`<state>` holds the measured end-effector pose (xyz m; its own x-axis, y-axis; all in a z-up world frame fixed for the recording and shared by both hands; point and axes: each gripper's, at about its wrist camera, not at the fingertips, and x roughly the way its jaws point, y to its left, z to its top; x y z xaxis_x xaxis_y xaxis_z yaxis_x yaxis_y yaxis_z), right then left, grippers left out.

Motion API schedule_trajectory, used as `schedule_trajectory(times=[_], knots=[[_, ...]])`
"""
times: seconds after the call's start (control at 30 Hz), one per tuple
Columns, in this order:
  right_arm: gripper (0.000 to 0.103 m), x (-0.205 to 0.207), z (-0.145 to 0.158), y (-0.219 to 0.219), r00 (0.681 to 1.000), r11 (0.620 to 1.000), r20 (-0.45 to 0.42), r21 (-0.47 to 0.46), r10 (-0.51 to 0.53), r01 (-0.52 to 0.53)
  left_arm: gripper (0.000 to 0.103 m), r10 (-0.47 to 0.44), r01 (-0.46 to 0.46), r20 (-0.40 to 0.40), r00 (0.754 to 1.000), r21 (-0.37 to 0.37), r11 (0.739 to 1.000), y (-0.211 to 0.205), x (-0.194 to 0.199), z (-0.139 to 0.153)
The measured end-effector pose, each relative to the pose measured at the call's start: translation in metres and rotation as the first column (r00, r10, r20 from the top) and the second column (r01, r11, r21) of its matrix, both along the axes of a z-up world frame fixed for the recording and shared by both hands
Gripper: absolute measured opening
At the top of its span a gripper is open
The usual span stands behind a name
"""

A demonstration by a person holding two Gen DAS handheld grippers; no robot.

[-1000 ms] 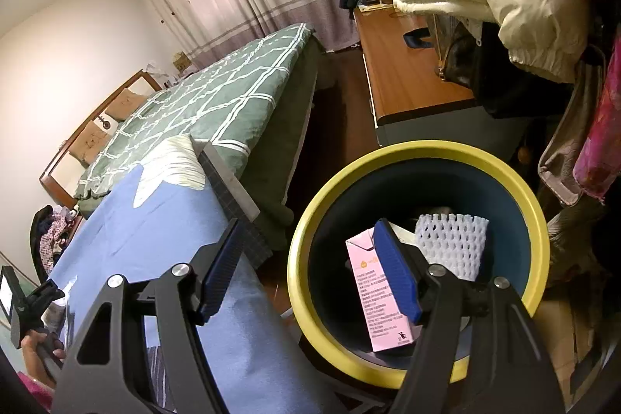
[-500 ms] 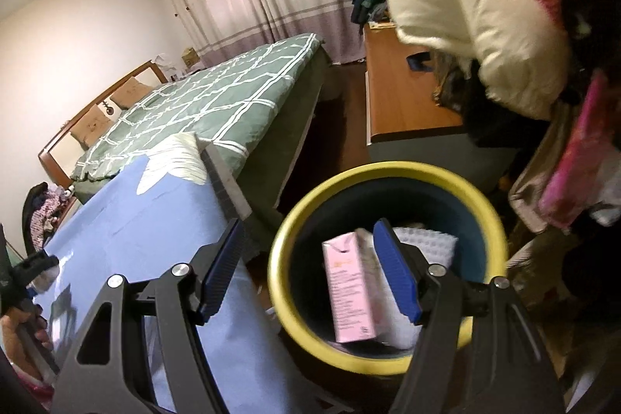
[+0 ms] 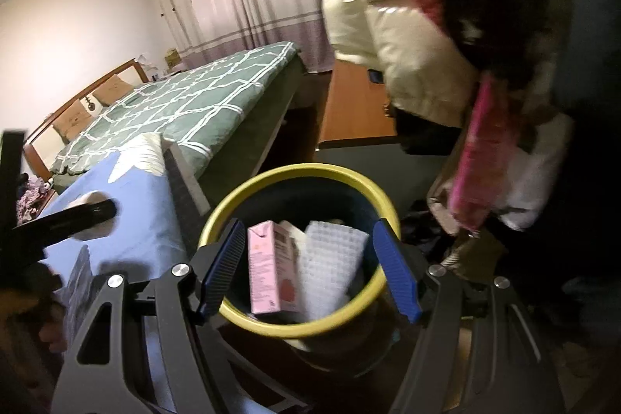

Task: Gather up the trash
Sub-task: 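Carry the pill bottle with the left gripper and release it into the bin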

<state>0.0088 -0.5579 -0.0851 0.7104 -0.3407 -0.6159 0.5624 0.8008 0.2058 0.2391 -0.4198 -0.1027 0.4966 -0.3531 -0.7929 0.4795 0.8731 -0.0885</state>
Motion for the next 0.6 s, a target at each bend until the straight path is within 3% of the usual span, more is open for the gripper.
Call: schedule_trajectory(times=[0.37,0.47,0.5,0.6], knots=[[0.066,-0.053,0.012,-0.020,0.998,0.998,0.027,-0.005,-0.058,0.058,0.085,-0.204,0.208,-0.054,0.978,0.088,0.974,-0.130,-0.048,-0.034],[0.066,-0.057,0.018,-0.022,0.998,0.998,0.041,-0.002,-0.057,0.057,0.087,-0.239,0.245,-0.065,0.969,0.108,0.963,-0.144,-0.056,-0.044],[0.066,-0.058,0.021,-0.022,0.997,0.998,0.049,-0.003,-0.055,0.055,0.095,-0.261,0.268,-0.070,0.963,0.123,0.955,-0.150,-0.061,-0.047],[0.069,-0.061,0.029,-0.015,0.997,0.999,0.069,-0.007,-0.041,0.042,0.096,-0.250,0.255,-0.053,0.967,0.143,0.956,-0.144,-0.059,-0.048]])
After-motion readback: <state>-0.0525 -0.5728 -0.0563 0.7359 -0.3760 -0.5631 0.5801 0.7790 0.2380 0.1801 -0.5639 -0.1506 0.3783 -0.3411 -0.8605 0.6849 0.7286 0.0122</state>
